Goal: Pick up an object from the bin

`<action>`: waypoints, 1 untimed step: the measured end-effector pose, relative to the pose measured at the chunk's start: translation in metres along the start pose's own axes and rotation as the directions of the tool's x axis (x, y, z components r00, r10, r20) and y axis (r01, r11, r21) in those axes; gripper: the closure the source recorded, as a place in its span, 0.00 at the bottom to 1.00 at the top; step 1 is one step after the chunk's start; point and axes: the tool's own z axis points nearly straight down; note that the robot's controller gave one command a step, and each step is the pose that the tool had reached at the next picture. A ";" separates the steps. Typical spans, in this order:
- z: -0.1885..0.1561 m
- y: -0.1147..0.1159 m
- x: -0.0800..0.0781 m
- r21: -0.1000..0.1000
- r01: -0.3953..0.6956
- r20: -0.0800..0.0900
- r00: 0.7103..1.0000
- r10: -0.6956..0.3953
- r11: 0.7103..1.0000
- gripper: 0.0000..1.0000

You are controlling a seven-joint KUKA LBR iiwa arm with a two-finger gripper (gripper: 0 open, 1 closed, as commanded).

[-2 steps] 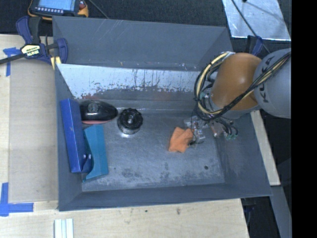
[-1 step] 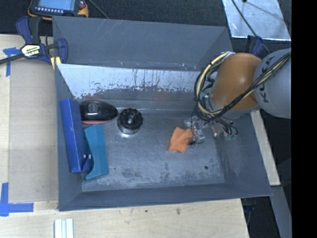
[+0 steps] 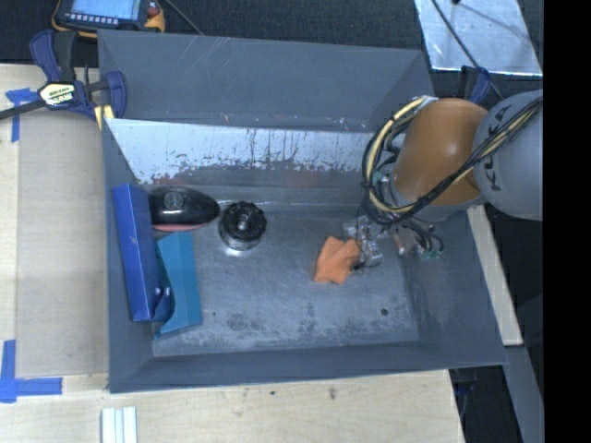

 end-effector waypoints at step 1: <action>-0.154 -0.015 0.016 0.002 0.029 0.004 1.000 -0.029 1.000 1.00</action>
Offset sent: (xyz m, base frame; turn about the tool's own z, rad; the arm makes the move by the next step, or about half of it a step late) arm 0.0000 0.0000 0.0000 0.0000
